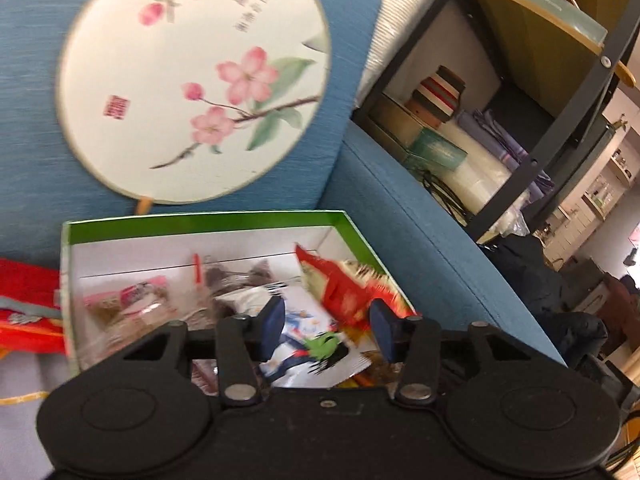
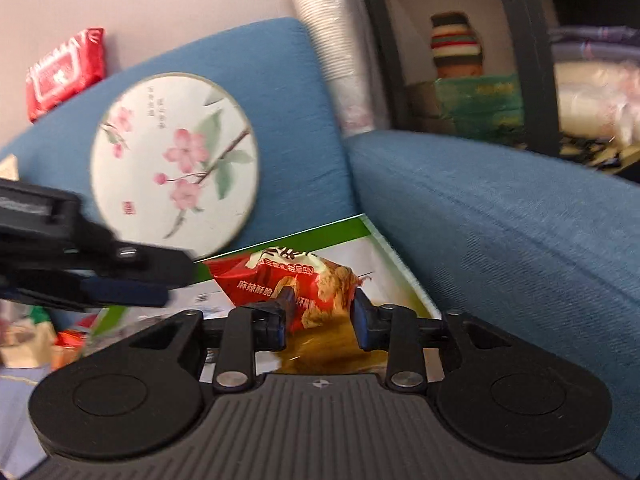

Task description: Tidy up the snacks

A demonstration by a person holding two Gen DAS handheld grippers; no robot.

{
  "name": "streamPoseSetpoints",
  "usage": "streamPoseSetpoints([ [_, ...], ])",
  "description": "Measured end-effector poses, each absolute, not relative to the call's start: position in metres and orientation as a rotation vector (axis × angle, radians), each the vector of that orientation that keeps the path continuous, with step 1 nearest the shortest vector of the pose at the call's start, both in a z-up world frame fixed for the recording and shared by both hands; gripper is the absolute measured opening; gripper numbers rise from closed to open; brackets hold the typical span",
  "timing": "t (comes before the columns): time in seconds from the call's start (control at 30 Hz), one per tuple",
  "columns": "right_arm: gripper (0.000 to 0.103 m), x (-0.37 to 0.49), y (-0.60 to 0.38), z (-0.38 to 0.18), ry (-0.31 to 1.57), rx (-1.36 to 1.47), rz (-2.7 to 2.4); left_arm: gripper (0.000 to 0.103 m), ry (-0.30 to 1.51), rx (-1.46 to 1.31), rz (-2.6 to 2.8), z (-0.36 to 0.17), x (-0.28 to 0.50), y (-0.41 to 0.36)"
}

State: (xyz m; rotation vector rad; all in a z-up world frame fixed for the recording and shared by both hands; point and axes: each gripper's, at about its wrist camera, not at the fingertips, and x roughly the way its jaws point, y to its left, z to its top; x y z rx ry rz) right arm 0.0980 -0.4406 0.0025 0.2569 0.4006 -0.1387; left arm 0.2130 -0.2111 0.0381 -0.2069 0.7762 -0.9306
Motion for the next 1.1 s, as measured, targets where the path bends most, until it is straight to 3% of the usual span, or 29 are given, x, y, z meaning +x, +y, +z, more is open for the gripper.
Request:
streamPoseSetpoints([
  [0.1, 0.056, 0.093, -0.44, 0.006, 0.365, 0.275, -0.129, 0.072, 0.759, -0.211, -0.899, 0.043, 0.212, -0.194],
  [0.27, 0.056, 0.087, -0.43, 0.011, 0.349, 0.248, -0.102, 0.081, 0.736, -0.217, -0.859, 0.052, 0.204, -0.164],
  [0.33, 0.059, 0.081, -0.422, 0.015, 0.346, 0.26, -0.051, 0.097, 0.718, -0.213, -0.839, 0.055, 0.196, -0.148],
  [0.37, 0.066, 0.079, -0.417, 0.017, 0.345, 0.273, -0.019, 0.103, 0.703, -0.207, -0.823, 0.057, 0.192, -0.139],
  [0.4, 0.072, 0.075, -0.412, 0.019, 0.346, 0.287, 0.021, 0.103, 0.687, -0.201, -0.801, 0.058, 0.187, -0.129],
  [0.43, 0.094, 0.07, -0.406, 0.021, 0.343, 0.298, 0.054, 0.103, 0.672, -0.198, -0.771, 0.059, 0.183, -0.119],
  [0.47, 0.103, 0.066, -0.4, 0.022, 0.339, 0.304, 0.076, 0.103, 0.66, -0.202, -0.743, 0.059, 0.18, -0.107],
  [0.77, 0.103, 0.06, -0.333, 0.017, 0.398, 0.186, 0.245, 0.103, 0.712, -0.306, -0.47, 0.024, 0.198, -0.033],
  [1.07, 0.103, 0.059, -0.331, 0.016, 0.389, 0.172, 0.253, 0.103, 0.708, -0.405, -0.386, 0.004, 0.25, -0.056],
  [1.1, 0.103, 0.06, -0.331, 0.016, 0.387, 0.175, 0.258, 0.098, 0.714, -0.404, -0.382, 0.001, 0.257, -0.061],
])
